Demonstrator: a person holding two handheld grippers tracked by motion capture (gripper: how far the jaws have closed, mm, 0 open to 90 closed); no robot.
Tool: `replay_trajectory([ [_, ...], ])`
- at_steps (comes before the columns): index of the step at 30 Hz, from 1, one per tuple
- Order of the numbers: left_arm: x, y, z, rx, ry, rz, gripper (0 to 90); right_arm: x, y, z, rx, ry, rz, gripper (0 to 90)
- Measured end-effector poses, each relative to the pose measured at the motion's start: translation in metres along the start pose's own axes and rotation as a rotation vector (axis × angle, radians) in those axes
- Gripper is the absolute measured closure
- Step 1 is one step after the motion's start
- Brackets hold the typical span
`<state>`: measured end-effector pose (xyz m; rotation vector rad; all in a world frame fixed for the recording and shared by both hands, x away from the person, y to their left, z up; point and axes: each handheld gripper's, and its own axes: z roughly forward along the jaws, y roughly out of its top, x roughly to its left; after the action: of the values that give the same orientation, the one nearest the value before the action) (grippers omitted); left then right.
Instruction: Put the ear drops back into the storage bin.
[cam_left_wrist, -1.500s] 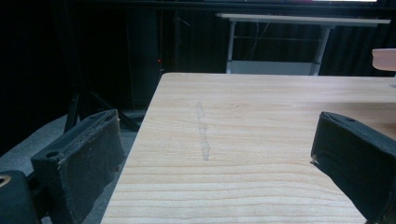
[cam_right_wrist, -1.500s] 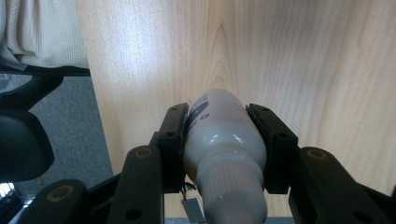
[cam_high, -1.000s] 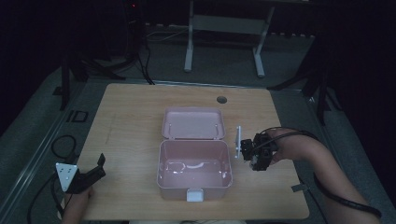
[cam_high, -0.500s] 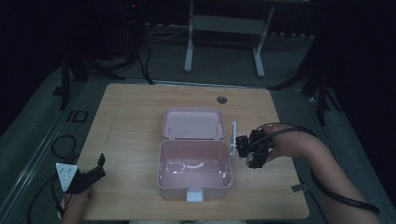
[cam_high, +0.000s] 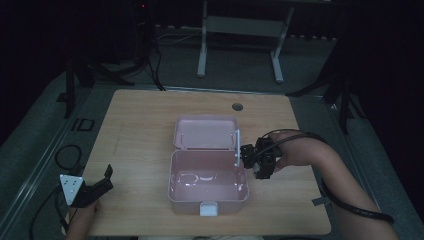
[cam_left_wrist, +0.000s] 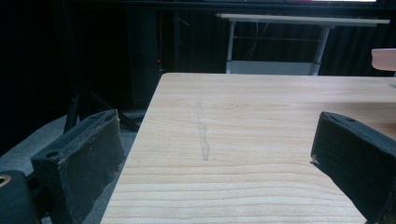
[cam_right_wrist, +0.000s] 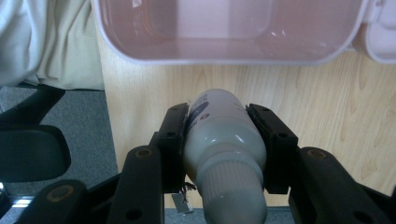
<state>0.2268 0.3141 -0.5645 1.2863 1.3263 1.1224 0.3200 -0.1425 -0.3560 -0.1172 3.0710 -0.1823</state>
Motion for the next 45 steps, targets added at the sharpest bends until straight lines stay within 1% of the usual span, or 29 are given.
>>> replay_trajectory([
  [2,0.0,0.0,0.0,0.0,0.0,0.0,2.4,0.0,0.002,0.0,0.004,0.003,0.001,59.4],
  [3,0.0,0.0,0.0,0.0,0.0,-0.001,2.4,0.0,0.01,-0.001,-0.006,0.005,-0.009,59.4],
  [4,0.0,0.0,0.0,0.0,-0.001,-0.001,2.4,0.0,0.01,-0.001,-0.006,0.005,-0.009,59.4],
  [5,0.0,0.0,0.0,0.0,-0.001,0.0,2.4,0.001,0.015,-0.002,-0.011,0.003,-0.017,59.4],
  [7,0.0,0.0,0.0,0.0,-0.001,0.0,2.4,0.001,0.018,-0.002,-0.014,0.001,-0.025,59.4],
  [9,0.0,0.0,0.0,0.0,-0.001,0.0,2.4,0.001,0.025,-0.001,-0.018,0.004,-0.04,59.4],
  [11,0.0,0.0,0.0,0.0,-0.001,-0.001,2.4,0.001,0.028,0.0,-0.018,0.007,-0.042,59.4],
  [13,0.0,0.0,0.0,0.0,-0.002,-0.001,2.4,0.002,0.034,0.001,-0.018,0.008,-0.057,59.4],
  [16,0.0,0.0,0.0,0.001,-0.001,-0.001,2.4,0.002,0.038,0.001,-0.019,0.006,-0.066,59.4],
  [17,0.0,0.0,0.0,0.0,-0.002,-0.001,2.4,0.002,0.041,0.001,-0.018,0.004,-0.076,59.4],
  [20,0.0,0.0,0.0,0.001,-0.001,-0.001,2.3,0.003,0.043,0.001,-0.019,0.003,-0.081,59.4],
  [21,0.0,0.0,0.0,0.0,-0.002,-0.001,2.4,0.004,0.047,0.001,-0.027,0.004,-0.096,59.4],
  [27,0.0,0.0,0.0,0.001,-0.002,0.001,2.4,0.004,0.051,0.003,-0.037,0.005,-0.105,59.4],
  [36,0.0,0.0,0.0,0.003,-0.002,0.003,2.4,0.005,0.058,0.024,-0.029,0.036,-0.126,59.4],
  [37,0.0,0.0,0.0,0.003,-0.002,0.003,2.4,0.005,0.06,0.028,-0.03,0.046,-0.123,59.4],
  [43,0.0,0.0,0.0,0.001,-0.002,0.001,2.4,0.008,0.066,0.052,-0.008,0.08,-0.159,59.4],
  [45,0.0,0.0,0.0,0.002,-0.002,0.002,2.4,0.008,0.068,0.058,0.0,0.087,-0.16,59.4],
])
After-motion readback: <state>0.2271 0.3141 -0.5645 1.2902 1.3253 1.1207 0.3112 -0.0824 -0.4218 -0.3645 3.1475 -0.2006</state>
